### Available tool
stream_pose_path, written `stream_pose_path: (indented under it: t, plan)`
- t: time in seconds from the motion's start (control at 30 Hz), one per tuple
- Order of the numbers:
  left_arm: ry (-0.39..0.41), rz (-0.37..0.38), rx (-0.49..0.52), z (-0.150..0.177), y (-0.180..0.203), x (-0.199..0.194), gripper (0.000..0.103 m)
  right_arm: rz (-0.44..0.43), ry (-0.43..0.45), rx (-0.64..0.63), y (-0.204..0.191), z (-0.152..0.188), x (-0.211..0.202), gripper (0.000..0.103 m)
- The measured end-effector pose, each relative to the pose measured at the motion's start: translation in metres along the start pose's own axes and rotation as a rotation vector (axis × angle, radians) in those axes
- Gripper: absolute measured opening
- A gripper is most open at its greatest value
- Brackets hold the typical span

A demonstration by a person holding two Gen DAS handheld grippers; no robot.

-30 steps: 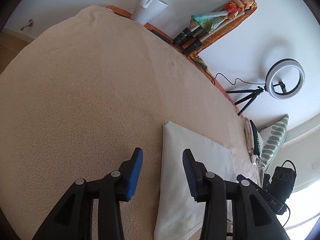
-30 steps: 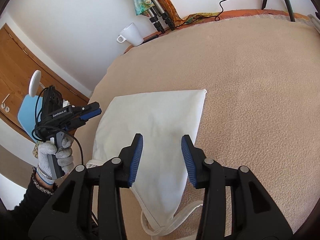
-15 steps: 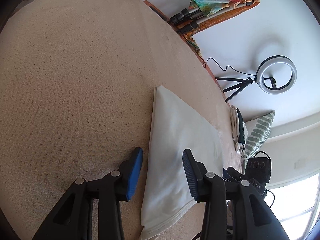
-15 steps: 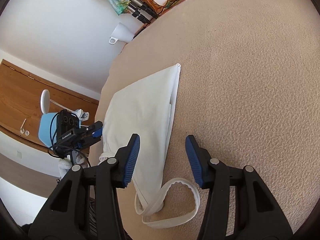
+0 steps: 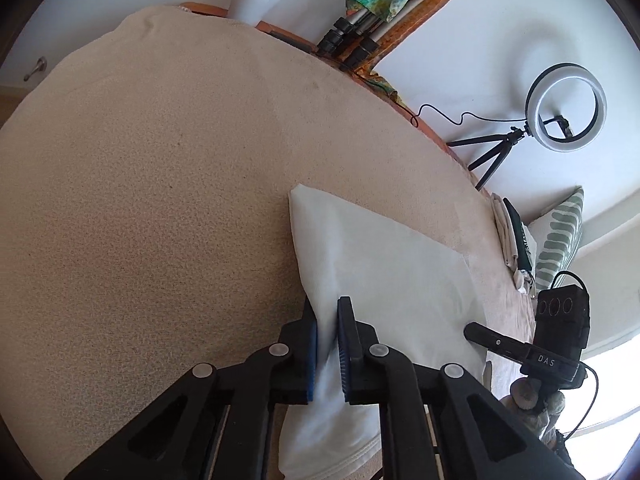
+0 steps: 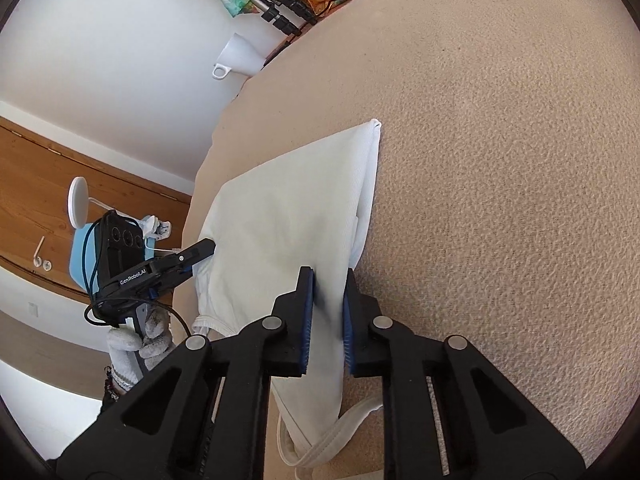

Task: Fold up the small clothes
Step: 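Lift the folded bundle with both grippers and carry it toward the clothes stack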

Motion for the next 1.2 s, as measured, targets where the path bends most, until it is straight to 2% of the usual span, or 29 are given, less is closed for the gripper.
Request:
stream_pose_path:
  t: [0.1, 0.17, 0.3, 0.37, 0.4, 0.47, 0.5, 0.53, 0.6, 0.67, 0.7, 0.77, 0.87, 0.93, 1.2]
  plan:
    - [0.034, -0.060, 0.056, 0.000, 0.013, -0.009, 0.003, 0.086, 0.024, -0.053, -0.009, -0.002, -0.004, 0.009]
    - [0.036, -0.070, 0.070, 0.001, 0.017, -0.011, 0.003, 0.143, 0.039, -0.090, -0.016, -0.003, -0.007, 0.009]
    - [0.037, -0.035, 0.018, -0.001, 0.009, -0.011, 0.003, 0.163, 0.037, -0.091, -0.017, -0.007, -0.009, 0.009]
    - [0.014, 0.024, -0.031, -0.001, 0.001, -0.006, 0.004, 0.138, 0.034, -0.062, -0.012, -0.007, -0.008, 0.009]
    - [0.006, 0.029, -0.043, -0.001, -0.001, -0.004, 0.007, 0.126, 0.030, -0.044, -0.009, -0.008, -0.008, 0.011]
    - [0.011, 0.000, -0.047, -0.002, -0.007, -0.002, 0.029, 0.093, 0.019, -0.010, -0.005, -0.009, -0.005, 0.015]
    - [0.005, 0.014, -0.048, -0.002, -0.007, 0.000, 0.030, 0.080, 0.011, 0.008, -0.002, -0.009, -0.004, 0.021]
    - [0.011, 0.022, -0.052, -0.003, -0.007, 0.000, 0.030, 0.056, 0.005, 0.021, 0.000, -0.009, -0.002, 0.021]
    - [0.017, 0.033, -0.059, -0.005, -0.006, 0.000, 0.026, 0.016, -0.001, 0.035, 0.002, -0.011, 0.001, 0.021]
    - [0.015, 0.036, -0.073, -0.005, -0.006, 0.002, 0.011, 0.003, 0.006, 0.042, 0.001, -0.011, 0.002, 0.021]
    - [0.018, 0.033, -0.076, -0.005, -0.004, 0.003, 0.010, 0.008, 0.006, 0.037, -0.001, -0.012, 0.004, 0.021]
    - [0.037, -0.007, -0.056, -0.004, 0.002, 0.001, 0.003, 0.069, 0.012, 0.001, -0.006, -0.012, 0.005, 0.014]
    - [0.080, -0.089, 0.023, -0.003, 0.019, -0.009, 0.002, 0.206, 0.036, -0.086, -0.020, -0.011, 0.003, 0.011]
    - [0.107, -0.114, 0.064, -0.001, 0.031, -0.016, 0.002, 0.270, 0.064, -0.138, -0.031, -0.010, -0.003, 0.010]
    - [0.167, -0.125, 0.149, 0.004, 0.074, -0.036, 0.002, 0.366, 0.165, -0.231, -0.055, -0.009, -0.042, 0.010]
Point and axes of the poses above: each gripper's, at about its wrist camera, not at the fingertips, and x roughly the way its jaws point, y to its right, z to its underside, the point moved 9 cm from there along x, roughly the way its jaws point, and after that the axes turned 15 degrees about -y, right-handed, at the moved point
